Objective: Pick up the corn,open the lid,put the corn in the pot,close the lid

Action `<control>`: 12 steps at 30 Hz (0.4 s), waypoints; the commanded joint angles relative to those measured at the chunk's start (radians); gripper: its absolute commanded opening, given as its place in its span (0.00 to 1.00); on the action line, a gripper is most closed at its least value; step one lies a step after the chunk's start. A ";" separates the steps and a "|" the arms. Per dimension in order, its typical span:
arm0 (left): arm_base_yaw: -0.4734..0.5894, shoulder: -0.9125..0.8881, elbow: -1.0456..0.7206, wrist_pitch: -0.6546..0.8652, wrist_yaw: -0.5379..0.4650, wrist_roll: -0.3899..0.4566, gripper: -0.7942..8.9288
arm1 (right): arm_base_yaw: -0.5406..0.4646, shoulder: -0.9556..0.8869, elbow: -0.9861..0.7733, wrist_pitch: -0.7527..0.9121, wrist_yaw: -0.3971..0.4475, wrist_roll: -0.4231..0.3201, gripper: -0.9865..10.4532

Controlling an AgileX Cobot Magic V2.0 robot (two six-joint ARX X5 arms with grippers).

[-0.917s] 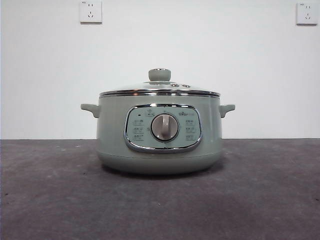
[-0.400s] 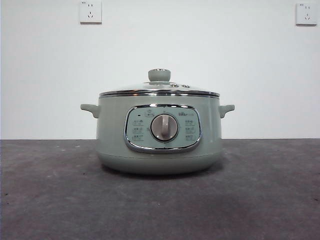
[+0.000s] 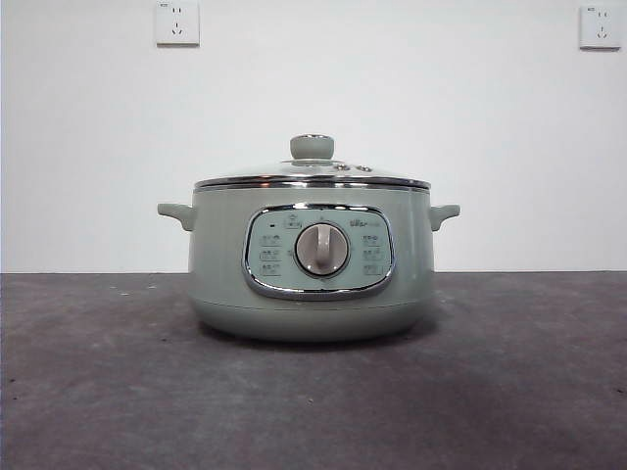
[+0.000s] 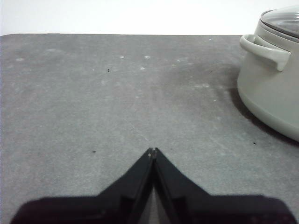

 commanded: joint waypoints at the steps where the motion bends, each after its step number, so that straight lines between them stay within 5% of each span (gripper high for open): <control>1: 0.002 0.001 -0.010 0.005 0.003 -0.005 0.08 | -0.070 -0.048 -0.143 0.073 -0.036 -0.025 0.09; 12: 0.002 0.001 -0.010 0.005 0.003 -0.005 0.08 | -0.275 -0.191 -0.319 0.052 -0.047 -0.020 0.09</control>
